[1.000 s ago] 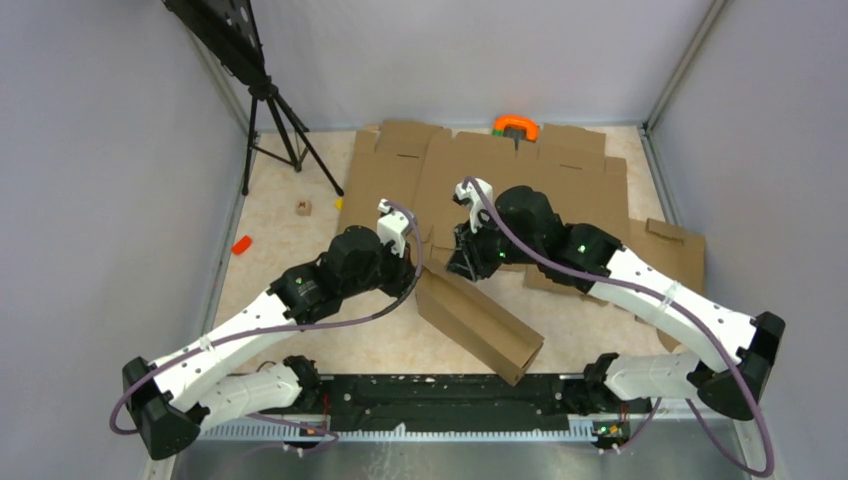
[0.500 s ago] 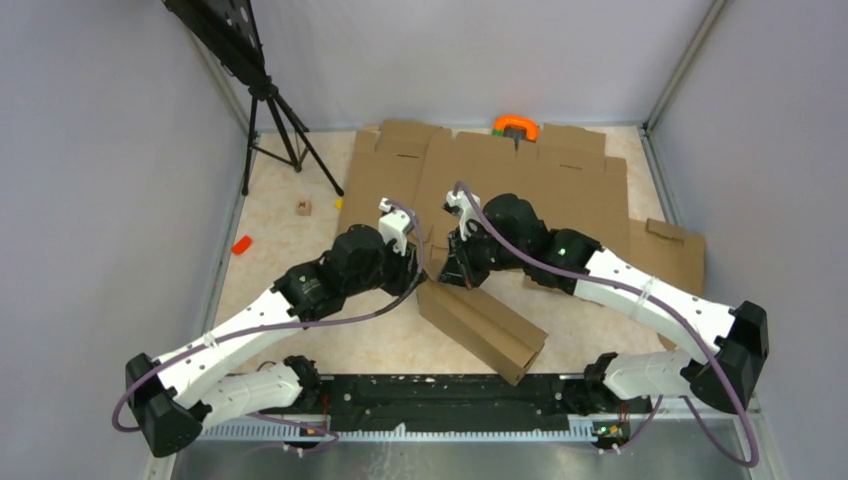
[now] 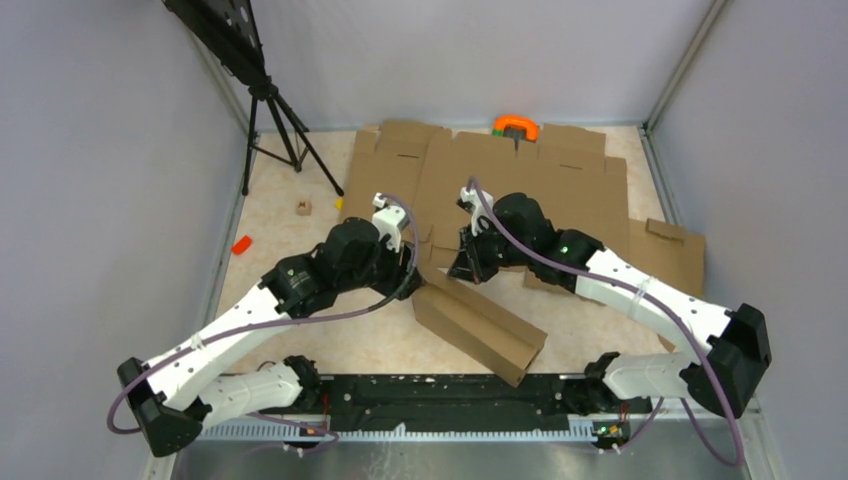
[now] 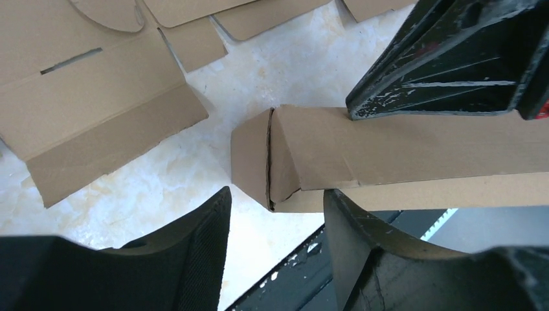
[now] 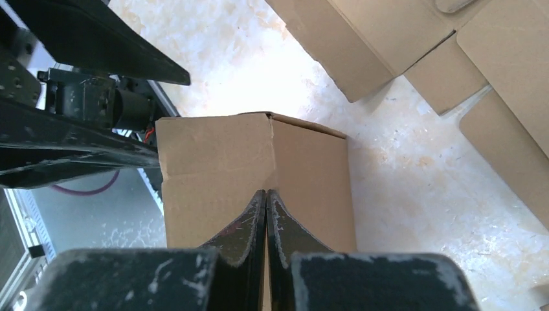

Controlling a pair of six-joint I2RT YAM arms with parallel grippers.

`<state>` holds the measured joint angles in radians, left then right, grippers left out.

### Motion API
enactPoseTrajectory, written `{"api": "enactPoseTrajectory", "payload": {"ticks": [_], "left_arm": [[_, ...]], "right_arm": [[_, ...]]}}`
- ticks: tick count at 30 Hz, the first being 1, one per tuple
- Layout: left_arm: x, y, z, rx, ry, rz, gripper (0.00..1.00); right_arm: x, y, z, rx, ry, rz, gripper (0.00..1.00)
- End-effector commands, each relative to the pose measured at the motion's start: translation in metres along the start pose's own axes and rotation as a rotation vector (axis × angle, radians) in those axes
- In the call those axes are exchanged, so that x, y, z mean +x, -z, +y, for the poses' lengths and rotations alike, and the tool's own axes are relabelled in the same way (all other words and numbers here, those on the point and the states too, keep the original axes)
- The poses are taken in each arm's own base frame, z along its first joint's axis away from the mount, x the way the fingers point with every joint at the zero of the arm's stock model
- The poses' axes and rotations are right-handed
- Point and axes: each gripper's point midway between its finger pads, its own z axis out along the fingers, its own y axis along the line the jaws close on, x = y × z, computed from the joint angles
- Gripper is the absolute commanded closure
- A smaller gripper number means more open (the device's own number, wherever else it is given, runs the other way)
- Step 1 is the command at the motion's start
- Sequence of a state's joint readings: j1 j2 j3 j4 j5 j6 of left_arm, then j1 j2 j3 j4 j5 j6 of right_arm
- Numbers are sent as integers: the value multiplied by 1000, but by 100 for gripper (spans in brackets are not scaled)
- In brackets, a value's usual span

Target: Fold the paper box

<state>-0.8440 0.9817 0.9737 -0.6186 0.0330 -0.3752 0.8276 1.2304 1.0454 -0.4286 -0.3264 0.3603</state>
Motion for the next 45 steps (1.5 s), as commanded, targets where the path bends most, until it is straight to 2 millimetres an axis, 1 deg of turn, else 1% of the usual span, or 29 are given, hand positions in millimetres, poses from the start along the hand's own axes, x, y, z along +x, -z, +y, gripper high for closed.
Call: {"api": "enactPoseTrajectory", "payload": {"ticks": [1,4,5,6,7,8,9,11,12,14,18,22,24,26,27,29,31,33,36,37,38,40,45], "left_arm": [[-14,18,-8,10,19,-14,43],[-27,21,-9,4,31,-41,42],[-29,17,-12,18,39,-43,43],[-28,12,-16,41,40,-29,47],[-25,5,-20,56,42,0,54],[-22,-1,-21,58,43,35,57],[-16,-8,-19,44,44,81,57],[-10,-9,-15,17,56,123,57],[-10,-8,-15,15,59,117,56],[-19,-3,-15,18,58,58,52],[-33,14,-11,4,68,-54,48],[-40,28,-10,-8,66,-70,45],[-50,34,-11,-15,70,-99,39],[-60,35,-10,-15,85,-141,37],[-63,35,-12,-8,93,-151,38],[-63,28,-9,-20,103,-132,42],[-59,18,-4,-42,109,-101,45],[-51,8,-2,-33,117,-69,54],[-36,-3,1,-21,138,-17,79],[-31,-4,2,-25,143,-4,85],[-24,-6,4,-29,152,8,88],[-12,-8,6,-25,166,30,91],[19,-17,6,12,206,82,91]], "right_arm": [[17,1,-6,9,0,47,100],[20,0,-7,12,-2,53,100],[20,0,-7,12,-2,53,100],[20,1,-8,15,0,50,100],[18,2,-8,20,0,44,100],[17,3,-8,24,4,40,100],[14,6,-8,29,9,35,100],[10,10,-10,48,21,31,100],[8,12,-10,53,26,28,100],[7,15,-8,50,36,30,100],[8,18,-2,23,46,34,100],[7,20,-1,17,54,33,100],[6,21,0,16,61,33,100],[6,20,0,11,65,35,100],[7,20,0,10,66,35,100],[6,21,1,7,67,32,100],[6,21,2,0,69,31,100],[7,21,2,-4,69,31,100],[11,21,1,-4,67,37,100],[12,20,1,-5,66,39,100],[12,20,1,-7,67,36,100],[12,19,0,-4,65,35,100],[9,20,-2,14,71,29,99]]}}
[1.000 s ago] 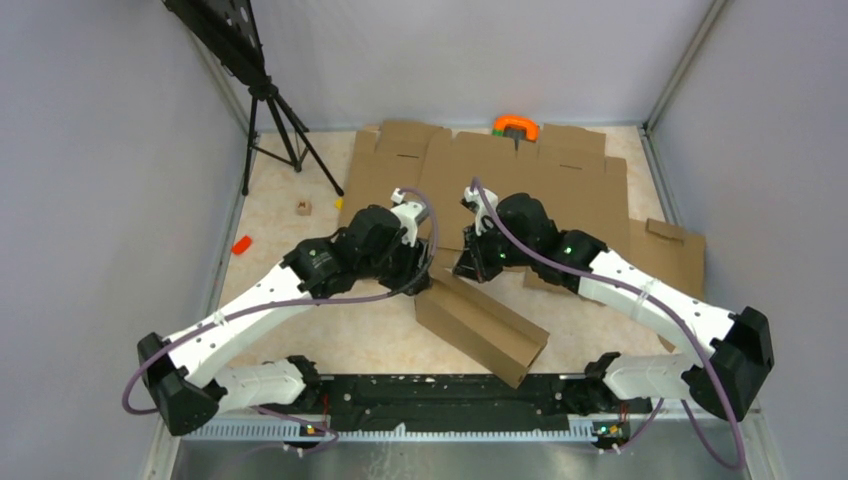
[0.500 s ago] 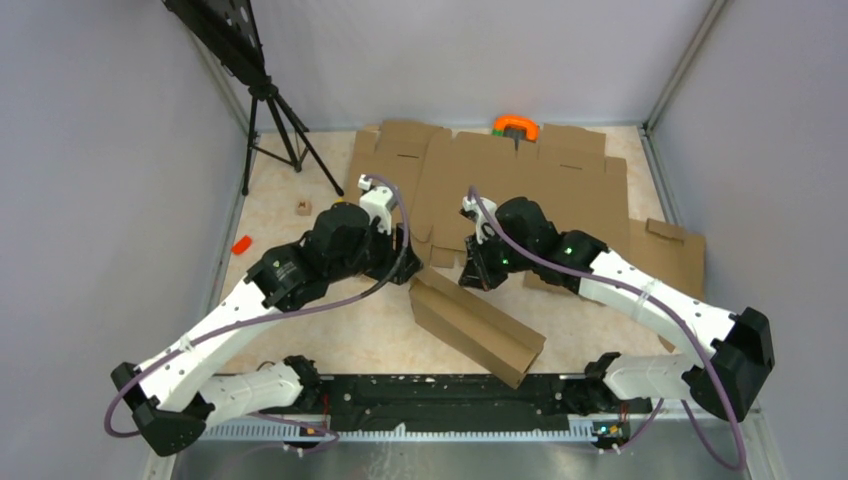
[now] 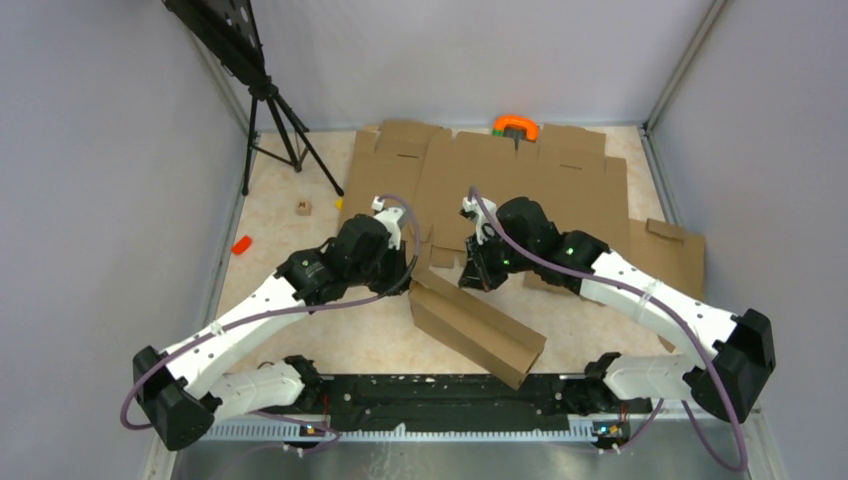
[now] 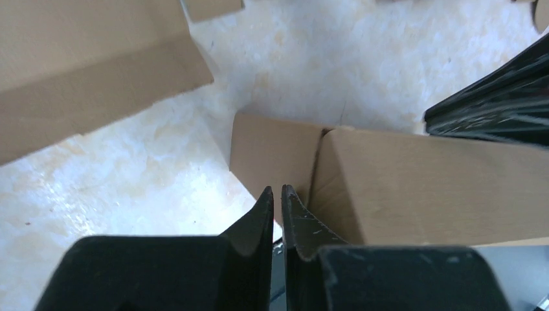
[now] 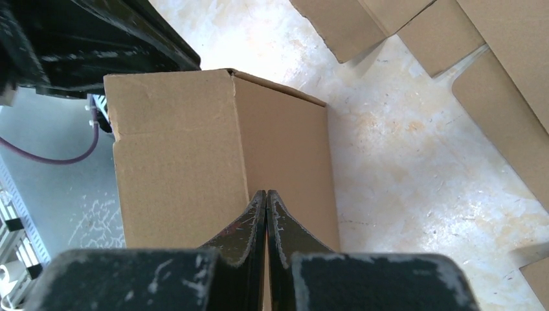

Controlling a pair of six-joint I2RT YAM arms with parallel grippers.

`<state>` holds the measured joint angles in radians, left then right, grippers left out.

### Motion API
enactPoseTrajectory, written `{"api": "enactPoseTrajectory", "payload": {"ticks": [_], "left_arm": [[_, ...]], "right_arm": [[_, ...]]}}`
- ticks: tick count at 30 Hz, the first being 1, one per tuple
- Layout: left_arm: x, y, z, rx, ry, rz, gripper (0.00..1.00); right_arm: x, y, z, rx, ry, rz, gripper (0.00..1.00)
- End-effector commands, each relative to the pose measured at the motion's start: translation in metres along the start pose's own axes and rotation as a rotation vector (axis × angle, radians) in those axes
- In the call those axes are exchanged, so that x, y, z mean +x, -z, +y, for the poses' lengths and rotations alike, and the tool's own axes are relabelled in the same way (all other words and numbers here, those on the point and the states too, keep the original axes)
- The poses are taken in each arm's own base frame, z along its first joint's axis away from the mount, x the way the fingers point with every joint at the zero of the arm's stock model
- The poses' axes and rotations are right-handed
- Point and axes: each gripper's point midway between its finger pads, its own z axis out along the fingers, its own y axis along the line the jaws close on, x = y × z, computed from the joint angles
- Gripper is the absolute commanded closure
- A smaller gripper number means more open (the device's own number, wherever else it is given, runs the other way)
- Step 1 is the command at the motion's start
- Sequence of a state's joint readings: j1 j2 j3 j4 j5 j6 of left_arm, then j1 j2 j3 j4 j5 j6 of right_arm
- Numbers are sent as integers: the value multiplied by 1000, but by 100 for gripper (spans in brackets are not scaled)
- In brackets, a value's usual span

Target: Fold the paper box

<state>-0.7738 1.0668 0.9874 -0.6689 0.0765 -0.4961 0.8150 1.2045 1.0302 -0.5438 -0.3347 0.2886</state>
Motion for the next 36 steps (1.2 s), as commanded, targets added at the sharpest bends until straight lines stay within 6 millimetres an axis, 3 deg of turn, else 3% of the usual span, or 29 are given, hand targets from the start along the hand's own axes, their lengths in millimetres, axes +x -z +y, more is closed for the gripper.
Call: {"api": "enactPoseTrajectory", "payload": {"ticks": [1,5,7,11,16,19,25,30,36], "left_arm": [[10,-3,-6,69,39,-9,91],[6,1,7,6,46,-68,89],[-5,10,9,-11,37,-117,87],[-31,34,14,-77,9,-206,85],[-52,58,-5,4,-2,-271,56],[-59,65,-15,53,11,-302,47],[-47,56,-25,174,49,-244,44],[-30,42,-24,207,73,-178,54],[-5,27,-18,211,92,-96,58]], "right_arm": [[-17,11,8,-10,43,-63,99],[-26,15,9,1,59,-72,93],[-34,19,13,-2,67,-81,93],[-48,32,24,-17,81,-103,81],[-49,45,39,-78,79,-110,79],[-39,45,51,-156,66,-84,78],[-3,30,53,-235,10,1,80],[26,15,37,-204,-21,73,82],[30,13,27,-150,-20,72,83]]}}
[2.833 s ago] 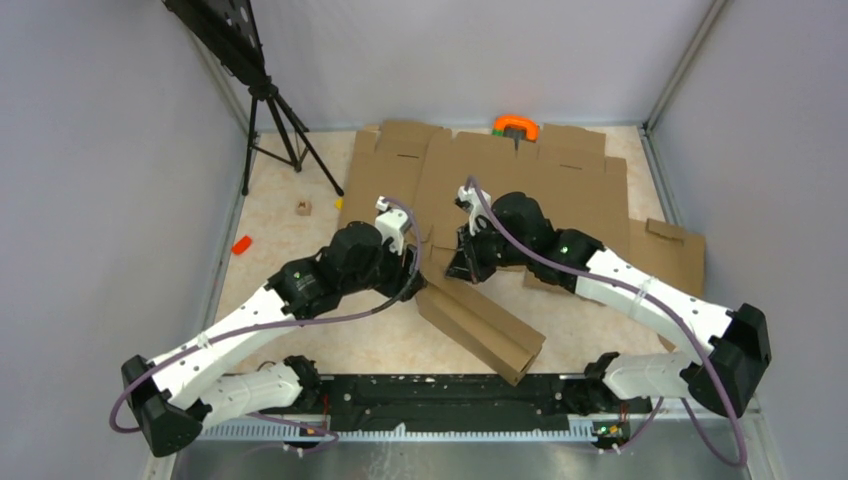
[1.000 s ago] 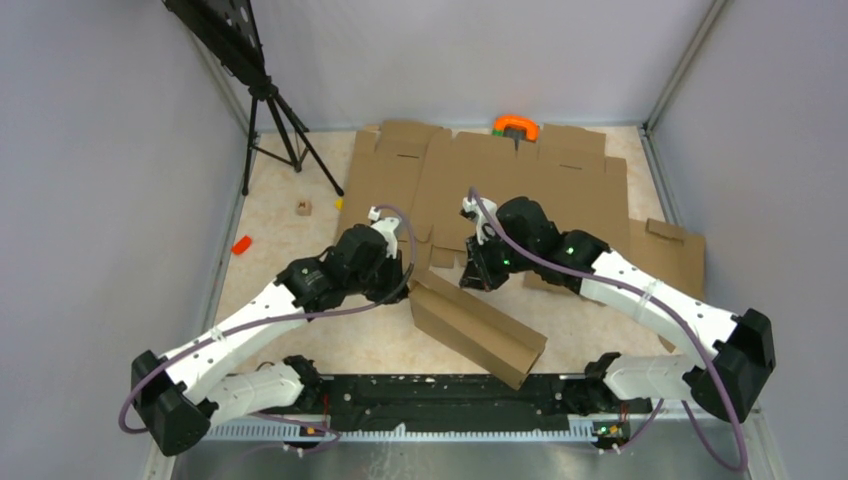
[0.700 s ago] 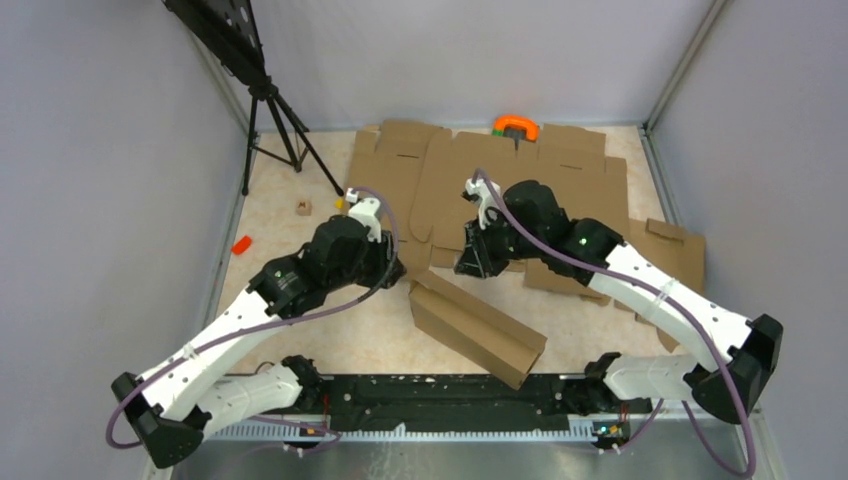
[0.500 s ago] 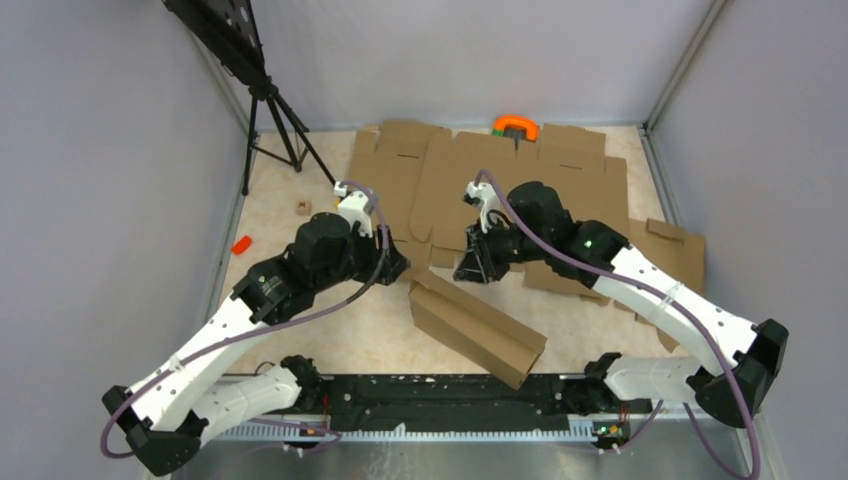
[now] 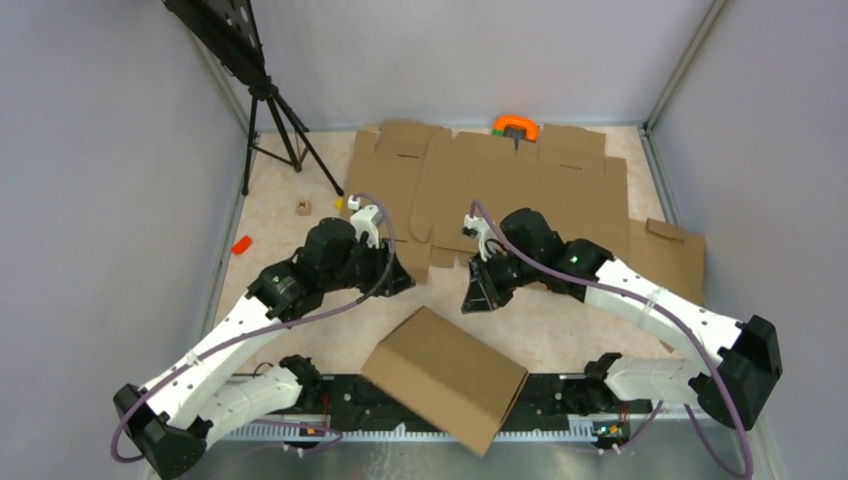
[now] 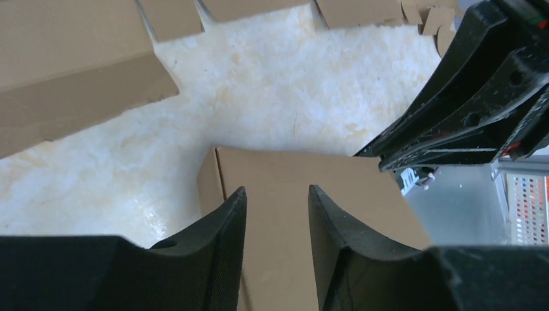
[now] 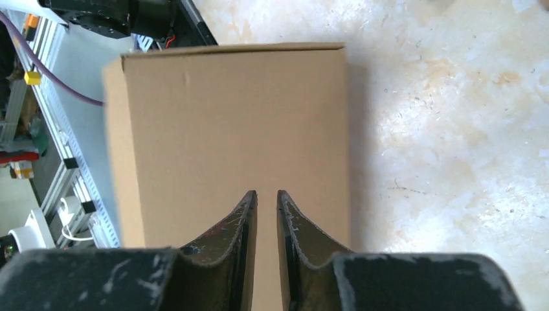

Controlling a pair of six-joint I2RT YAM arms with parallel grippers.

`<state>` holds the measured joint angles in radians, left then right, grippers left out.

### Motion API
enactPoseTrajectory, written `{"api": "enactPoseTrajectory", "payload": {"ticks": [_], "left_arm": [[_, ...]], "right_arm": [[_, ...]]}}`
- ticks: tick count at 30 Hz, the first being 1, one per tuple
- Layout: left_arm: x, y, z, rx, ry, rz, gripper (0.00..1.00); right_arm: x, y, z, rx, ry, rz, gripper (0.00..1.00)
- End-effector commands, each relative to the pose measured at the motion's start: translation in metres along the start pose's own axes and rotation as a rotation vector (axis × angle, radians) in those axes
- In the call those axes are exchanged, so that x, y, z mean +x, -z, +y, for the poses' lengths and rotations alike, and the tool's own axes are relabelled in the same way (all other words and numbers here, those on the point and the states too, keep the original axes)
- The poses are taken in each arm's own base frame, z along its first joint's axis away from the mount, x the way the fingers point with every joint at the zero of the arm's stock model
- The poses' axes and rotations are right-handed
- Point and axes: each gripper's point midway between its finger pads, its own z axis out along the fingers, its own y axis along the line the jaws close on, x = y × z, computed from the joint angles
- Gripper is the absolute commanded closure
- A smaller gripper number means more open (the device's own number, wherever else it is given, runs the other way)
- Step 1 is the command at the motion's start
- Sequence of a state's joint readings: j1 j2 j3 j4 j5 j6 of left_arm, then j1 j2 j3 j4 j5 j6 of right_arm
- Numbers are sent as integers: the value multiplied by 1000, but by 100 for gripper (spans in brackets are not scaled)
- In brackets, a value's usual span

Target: Fold the paper box

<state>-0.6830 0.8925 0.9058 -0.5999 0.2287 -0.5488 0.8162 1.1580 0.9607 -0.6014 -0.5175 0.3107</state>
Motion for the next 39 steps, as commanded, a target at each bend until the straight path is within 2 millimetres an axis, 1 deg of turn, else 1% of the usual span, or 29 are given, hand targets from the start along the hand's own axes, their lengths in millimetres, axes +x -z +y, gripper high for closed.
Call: {"api": "enactPoseTrajectory", "payload": {"ticks": [1,2,3,4,5,6,7,8,10,11,13,14,15,16,19,21,25,27,30,32,33,34,36,37,39], "left_arm": [[4,-7,-6,56,18,8,58],[4,-11,-6,59,29,4,58],[4,-14,-6,66,38,4,59],[4,-18,-5,63,44,4,59],[5,-21,-2,50,45,7,60],[6,-22,1,34,45,13,60],[6,-23,7,5,44,14,59],[7,-23,12,-24,41,13,56],[10,-21,23,-79,31,18,50],[12,-19,27,-97,25,27,48],[21,-15,35,-139,24,67,44],[26,-13,38,-156,28,90,43],[32,-11,41,-170,34,115,42],[40,-9,44,-185,45,151,42],[61,-6,47,-206,86,254,44],[71,-5,46,-208,111,312,45],[82,-8,41,-163,125,357,45],[85,-10,37,-129,130,366,44],[90,-10,33,-95,133,375,38],[92,-9,32,-76,130,373,36],[95,-9,32,-71,130,378,36],[97,-9,33,-68,131,383,36],[103,-12,35,-66,141,402,37],[106,-14,36,-68,148,413,38],[110,-18,39,-74,160,424,40]], "right_arm": [[-14,5,2,25,38,-63,82],[-18,8,0,47,40,-79,74],[-22,11,0,60,47,-86,63],[-25,15,5,50,65,-91,55],[-28,19,12,26,80,-94,44],[-27,21,13,36,79,-91,34],[-25,20,11,74,84,-72,29],[-18,17,4,139,94,-39,23],[2,7,-13,252,102,46,11],[12,0,-17,274,84,80,6],[32,-11,-25,295,51,126,4],[35,-14,-24,296,48,120,4],[42,-16,-25,292,39,126,3],[46,-16,-21,273,26,121,3],[63,-9,-12,248,-37,136,7],[87,-1,-7,250,-93,189,9],[136,9,9,209,-237,261,9],[154,14,17,182,-325,270,9],[168,25,16,207,-421,245,9],[170,31,22,190,-458,218,9],[172,30,25,179,-497,205,9],[175,27,28,164,-514,198,9],[182,15,26,162,-542,196,9],[186,7,24,166,-557,199,11],[185,-13,28,114,-579,188,16]]}}
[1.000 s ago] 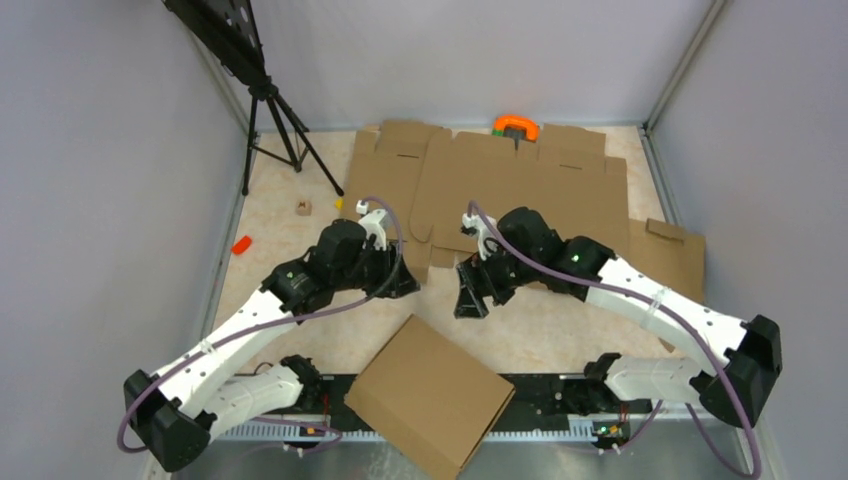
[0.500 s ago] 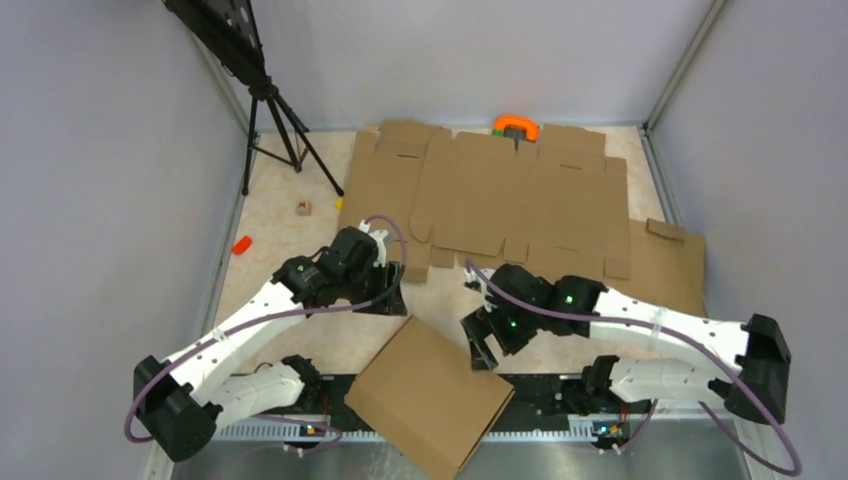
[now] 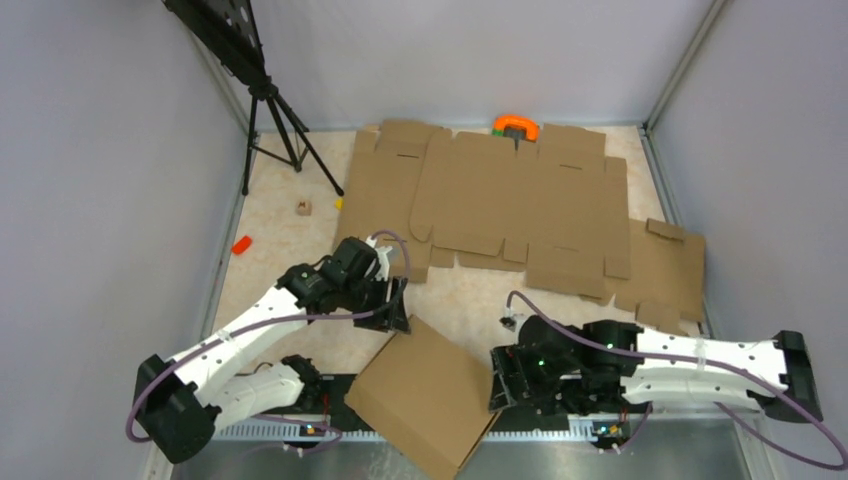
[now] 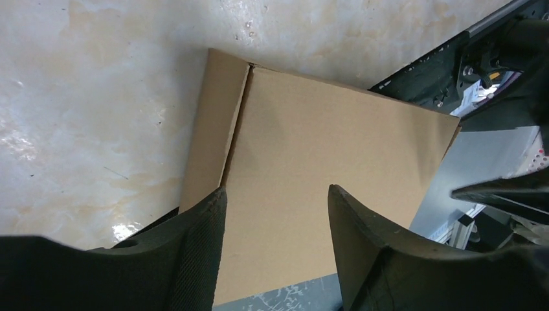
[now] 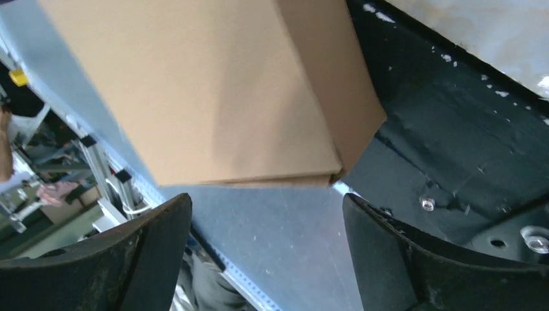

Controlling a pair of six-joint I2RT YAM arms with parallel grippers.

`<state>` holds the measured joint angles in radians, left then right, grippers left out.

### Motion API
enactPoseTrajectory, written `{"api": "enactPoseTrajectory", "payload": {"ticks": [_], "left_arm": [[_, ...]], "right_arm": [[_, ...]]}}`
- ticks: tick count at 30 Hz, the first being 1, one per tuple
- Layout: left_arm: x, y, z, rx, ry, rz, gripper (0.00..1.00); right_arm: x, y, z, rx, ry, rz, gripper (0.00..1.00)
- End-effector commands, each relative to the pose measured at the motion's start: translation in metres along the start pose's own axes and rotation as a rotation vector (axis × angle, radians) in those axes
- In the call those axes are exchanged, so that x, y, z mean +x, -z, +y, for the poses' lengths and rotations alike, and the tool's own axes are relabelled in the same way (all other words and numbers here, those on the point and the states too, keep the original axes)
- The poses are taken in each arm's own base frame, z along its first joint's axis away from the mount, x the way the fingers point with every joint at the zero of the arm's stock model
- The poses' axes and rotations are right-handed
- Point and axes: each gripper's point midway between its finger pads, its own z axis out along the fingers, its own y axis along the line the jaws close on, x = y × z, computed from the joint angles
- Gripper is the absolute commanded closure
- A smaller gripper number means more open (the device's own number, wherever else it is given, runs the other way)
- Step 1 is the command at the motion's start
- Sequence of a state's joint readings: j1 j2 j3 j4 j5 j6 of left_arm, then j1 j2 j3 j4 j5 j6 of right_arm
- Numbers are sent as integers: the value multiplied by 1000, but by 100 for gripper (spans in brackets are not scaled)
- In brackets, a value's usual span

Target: Fold the paper box

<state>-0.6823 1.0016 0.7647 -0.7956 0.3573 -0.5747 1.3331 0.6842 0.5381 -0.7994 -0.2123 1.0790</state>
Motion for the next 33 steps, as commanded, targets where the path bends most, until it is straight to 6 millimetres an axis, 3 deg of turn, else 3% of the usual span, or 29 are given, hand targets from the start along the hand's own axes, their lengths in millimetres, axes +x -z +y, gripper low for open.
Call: {"api": "enactPoseTrajectory", "payload": {"ticks": [1,4,7,10,17,20,23,27,31,33], "left_arm": [[-2,-11,-5,52,-1,-1,41],[-1,-20,-10,108,12,-5,43],[-6,-30,-8,119,19,-28,44],[-19,-39,1,57,25,-59,45],[-71,-65,0,16,-9,-123,47],[-99,-67,-6,-1,-49,-180,47],[-118,-55,-19,1,-84,-213,47],[-124,-16,-24,-42,-121,-289,44],[-116,29,-24,-65,-135,-365,38],[-101,44,-17,-91,-114,-361,37]], "right_arm": [[-8,-36,18,-87,-130,-21,18],[-26,-44,29,-104,-125,-92,24],[-58,-41,29,-83,-118,-203,41],[-88,-38,17,-72,-140,-275,50],[-152,-25,-23,49,-136,-441,50],[-169,-13,-38,152,-101,-479,45],[-177,2,-37,219,-11,-482,31],[-179,25,-36,294,63,-478,23],[-186,40,-21,263,126,-507,19],[-192,46,-13,258,161,-515,20]]}}
